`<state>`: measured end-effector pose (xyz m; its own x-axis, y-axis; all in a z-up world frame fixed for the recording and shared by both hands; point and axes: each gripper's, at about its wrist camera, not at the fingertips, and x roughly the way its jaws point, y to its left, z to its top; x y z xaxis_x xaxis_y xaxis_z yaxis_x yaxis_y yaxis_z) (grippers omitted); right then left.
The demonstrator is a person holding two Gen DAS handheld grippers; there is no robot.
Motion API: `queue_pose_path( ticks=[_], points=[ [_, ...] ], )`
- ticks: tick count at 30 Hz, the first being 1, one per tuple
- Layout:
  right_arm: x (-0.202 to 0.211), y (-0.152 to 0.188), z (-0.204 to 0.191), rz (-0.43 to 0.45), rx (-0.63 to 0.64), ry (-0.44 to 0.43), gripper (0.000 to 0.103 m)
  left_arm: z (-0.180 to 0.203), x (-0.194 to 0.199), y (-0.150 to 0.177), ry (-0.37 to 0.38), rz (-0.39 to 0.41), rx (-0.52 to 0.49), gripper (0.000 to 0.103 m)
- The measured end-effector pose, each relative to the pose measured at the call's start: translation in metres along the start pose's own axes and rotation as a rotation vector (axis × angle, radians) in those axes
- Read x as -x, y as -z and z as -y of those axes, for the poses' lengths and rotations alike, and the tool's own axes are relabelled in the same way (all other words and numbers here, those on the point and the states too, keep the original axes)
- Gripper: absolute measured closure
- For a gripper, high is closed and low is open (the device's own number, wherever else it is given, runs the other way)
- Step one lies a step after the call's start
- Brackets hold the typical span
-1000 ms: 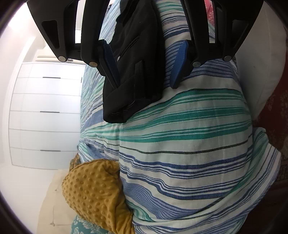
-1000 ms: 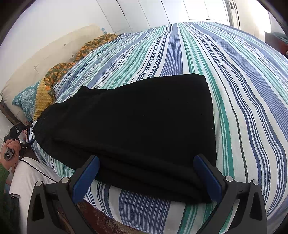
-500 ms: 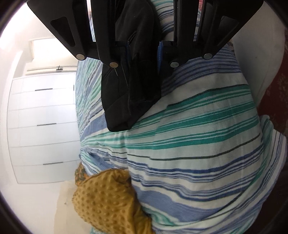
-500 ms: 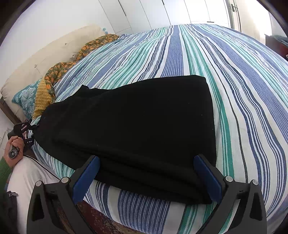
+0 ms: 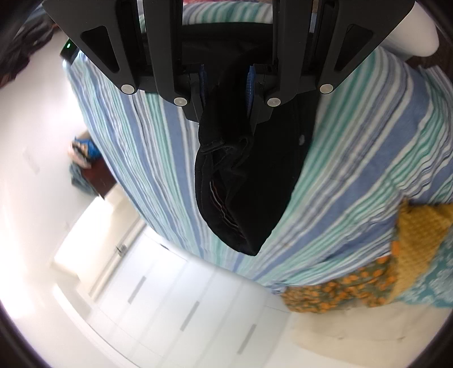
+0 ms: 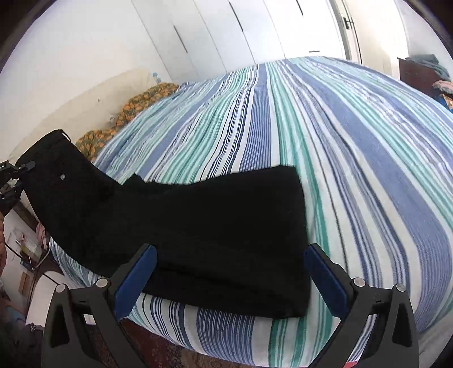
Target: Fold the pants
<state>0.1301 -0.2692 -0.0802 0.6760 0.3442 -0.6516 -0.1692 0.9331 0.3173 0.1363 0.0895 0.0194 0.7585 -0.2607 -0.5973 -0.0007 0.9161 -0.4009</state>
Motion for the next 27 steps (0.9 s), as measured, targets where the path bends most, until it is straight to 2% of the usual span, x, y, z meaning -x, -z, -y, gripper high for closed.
queue_pose_path(
  ticks=[5,7,9,10,12,14,16,18,20,22,23,24,25,26,27],
  points=[
    [0.034,-0.015,0.030,0.168,-0.094,0.070,0.000,0.113,-0.085,0.063,0.075,-0.178,-0.201,0.081],
    [0.043,-0.017,0.048,0.207,-0.158,0.097,0.000,0.147,-0.129,0.097,0.060,-0.295,-0.343,0.073],
    [0.050,-0.019,0.065,0.235,-0.220,0.124,0.000,0.167,-0.158,0.130,-0.010,-0.400,-0.476,0.070],
    [0.054,-0.019,0.074,0.248,-0.252,0.132,0.000,0.174,-0.154,0.141,-0.031,-0.398,-0.513,0.069],
    [0.060,-0.019,0.090,0.274,-0.317,0.137,0.000,0.172,-0.130,0.141,0.002,-0.340,-0.525,0.051],
    [0.066,-0.020,0.104,0.298,-0.374,0.129,0.000,0.154,-0.099,0.125,0.079,-0.305,-0.461,0.041],
    [0.069,-0.018,0.112,0.309,-0.418,0.106,0.000,0.125,-0.072,0.101,0.088,-0.229,-0.387,0.037],
    [0.066,-0.019,0.116,0.299,-0.435,0.065,0.000,0.082,-0.049,0.071,0.039,-0.148,-0.296,0.034],
    [0.057,-0.024,0.109,0.265,-0.419,-0.015,0.000,0.038,-0.036,0.053,-0.052,-0.083,-0.202,0.034],
    [0.044,-0.029,0.095,0.197,-0.388,-0.136,0.000,-0.005,-0.041,0.047,-0.179,-0.075,-0.135,0.038],
    [0.035,-0.030,0.089,0.148,-0.387,-0.215,0.000,-0.025,-0.049,0.049,-0.224,-0.086,-0.104,0.053],
    [0.024,-0.031,0.085,0.097,-0.401,-0.304,0.001,-0.039,-0.060,0.056,-0.236,-0.121,-0.078,0.069],
    [0.011,-0.032,0.082,0.034,-0.424,-0.395,0.001,-0.047,-0.075,0.065,-0.222,-0.187,-0.058,0.078],
    [-0.003,-0.032,0.081,-0.041,-0.449,-0.464,0.002,-0.049,-0.089,0.080,-0.189,-0.258,-0.051,0.094],
    [-0.016,-0.031,0.079,-0.120,-0.467,-0.491,0.006,-0.043,-0.099,0.095,-0.162,-0.298,-0.069,0.095]
  ],
)
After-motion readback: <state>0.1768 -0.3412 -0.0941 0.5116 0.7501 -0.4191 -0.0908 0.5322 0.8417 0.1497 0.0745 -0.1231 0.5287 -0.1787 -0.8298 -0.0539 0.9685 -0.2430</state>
